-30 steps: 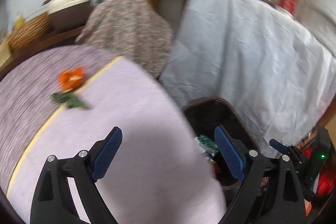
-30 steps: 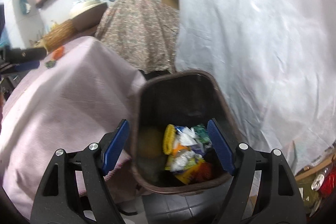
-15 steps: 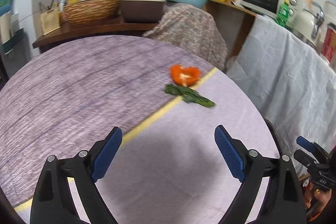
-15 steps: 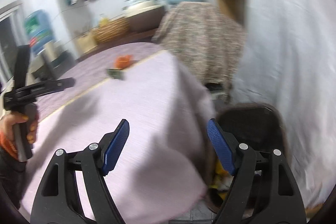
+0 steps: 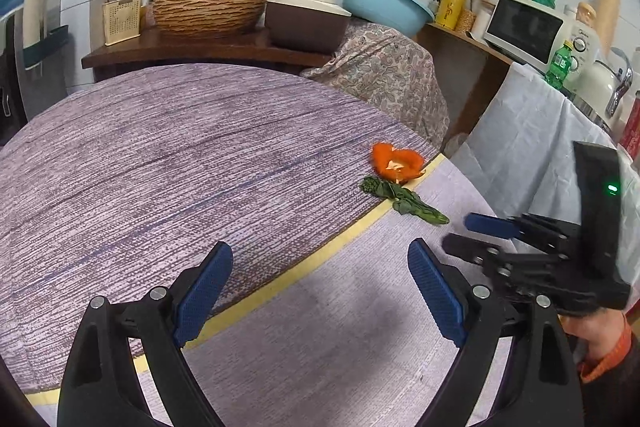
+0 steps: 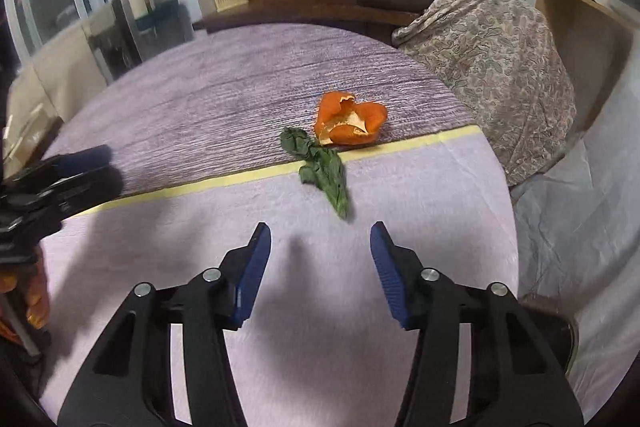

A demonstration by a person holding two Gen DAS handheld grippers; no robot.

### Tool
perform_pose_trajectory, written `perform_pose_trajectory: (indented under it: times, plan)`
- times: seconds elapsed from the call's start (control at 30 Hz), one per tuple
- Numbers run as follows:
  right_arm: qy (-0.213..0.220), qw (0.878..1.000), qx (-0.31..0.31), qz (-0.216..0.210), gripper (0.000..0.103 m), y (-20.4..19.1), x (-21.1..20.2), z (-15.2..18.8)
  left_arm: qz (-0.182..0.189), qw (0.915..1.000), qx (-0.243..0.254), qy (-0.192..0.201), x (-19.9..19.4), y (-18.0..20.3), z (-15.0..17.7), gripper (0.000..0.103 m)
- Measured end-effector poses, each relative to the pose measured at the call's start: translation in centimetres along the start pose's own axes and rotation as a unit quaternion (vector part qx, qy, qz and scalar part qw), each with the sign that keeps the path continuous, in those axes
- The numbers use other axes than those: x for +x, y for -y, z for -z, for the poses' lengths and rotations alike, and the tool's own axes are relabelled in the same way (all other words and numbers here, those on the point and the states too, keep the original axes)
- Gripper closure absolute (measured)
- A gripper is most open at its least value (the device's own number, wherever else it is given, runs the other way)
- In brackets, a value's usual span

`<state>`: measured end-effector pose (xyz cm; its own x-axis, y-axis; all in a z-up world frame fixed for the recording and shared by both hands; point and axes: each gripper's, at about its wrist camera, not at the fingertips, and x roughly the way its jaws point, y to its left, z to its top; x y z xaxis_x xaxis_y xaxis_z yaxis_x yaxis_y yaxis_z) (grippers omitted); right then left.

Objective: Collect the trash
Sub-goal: 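Grasp the orange peel with the left tool while the right tool grasps the green vegetable scrap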

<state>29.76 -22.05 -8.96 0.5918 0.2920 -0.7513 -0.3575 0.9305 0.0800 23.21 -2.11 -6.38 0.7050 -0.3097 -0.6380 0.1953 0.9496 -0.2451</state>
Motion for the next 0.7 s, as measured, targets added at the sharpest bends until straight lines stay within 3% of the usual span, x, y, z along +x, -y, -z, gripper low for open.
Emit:
perform_pose_trajectory:
  times: [0.23,0.3,0.33,0.57,0.7]
  plan:
    - [-0.026,0.999,-0.032,0.031,0.076,-1.0,3.8,-2.0,0.006,1.0,0.002,-0.003,0.0,-0.4,0.2,0.016]
    - [-0.027,0.999,-0.032,0.03,0.09,-1.0,4.1,-2.2,0.008,1.0,0.003,-0.005,0.1,-0.3,0.2,0.016]
    - [-0.028,0.998,-0.032,0.035,0.092,-1.1,4.0,-2.2,0.008,1.0,0.004,-0.005,0.1,-0.2,0.3,0.016]
    - [-0.009,1.0,-0.02,0.014,0.093,-1.2,1.3,0.0,0.013,0.9999,-0.002,-0.01,0.5,0.2,0.0,0.016]
    - [0.015,1.0,-0.013,-0.001,0.093,-1.2,-1.9,1.9,0.014,0.9994,0.022,-0.021,1.7,2.0,-1.2,0.016]
